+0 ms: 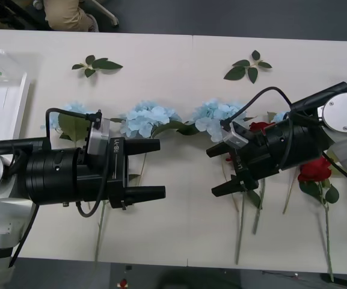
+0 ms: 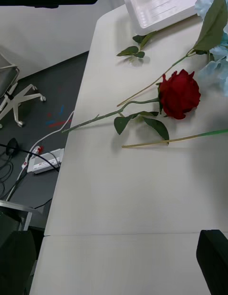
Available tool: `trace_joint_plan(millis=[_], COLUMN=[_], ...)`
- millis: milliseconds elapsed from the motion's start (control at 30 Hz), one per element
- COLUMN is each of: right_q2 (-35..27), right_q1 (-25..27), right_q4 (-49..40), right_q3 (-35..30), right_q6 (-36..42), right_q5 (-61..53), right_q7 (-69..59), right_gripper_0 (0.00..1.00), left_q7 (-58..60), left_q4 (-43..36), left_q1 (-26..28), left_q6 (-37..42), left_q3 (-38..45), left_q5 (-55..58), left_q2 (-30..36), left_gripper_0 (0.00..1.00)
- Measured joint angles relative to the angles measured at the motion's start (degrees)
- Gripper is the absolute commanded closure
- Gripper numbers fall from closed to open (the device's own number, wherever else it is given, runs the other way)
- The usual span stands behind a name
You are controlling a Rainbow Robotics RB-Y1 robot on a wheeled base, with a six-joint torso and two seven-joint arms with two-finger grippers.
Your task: Put the red flowers into the right box and the blue flowers into the left box
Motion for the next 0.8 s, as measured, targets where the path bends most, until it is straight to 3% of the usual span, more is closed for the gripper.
trace_joint_plan(millis=[800], right_q2=[0.0], right_q1=[0.0], right_q4=[0.0], right_q3=[0.0], right_q6=[0.0], right_q5=[0.0], right_q7=[0.0], right_gripper_0=[0.0], left_q7=[0.0], left_q4=[0.0], left_q1=[0.0], left_q6=[0.0], left_q3=[0.0], left_q5=[0.0], left_q2=[0.0], left_gripper_0=[0.0])
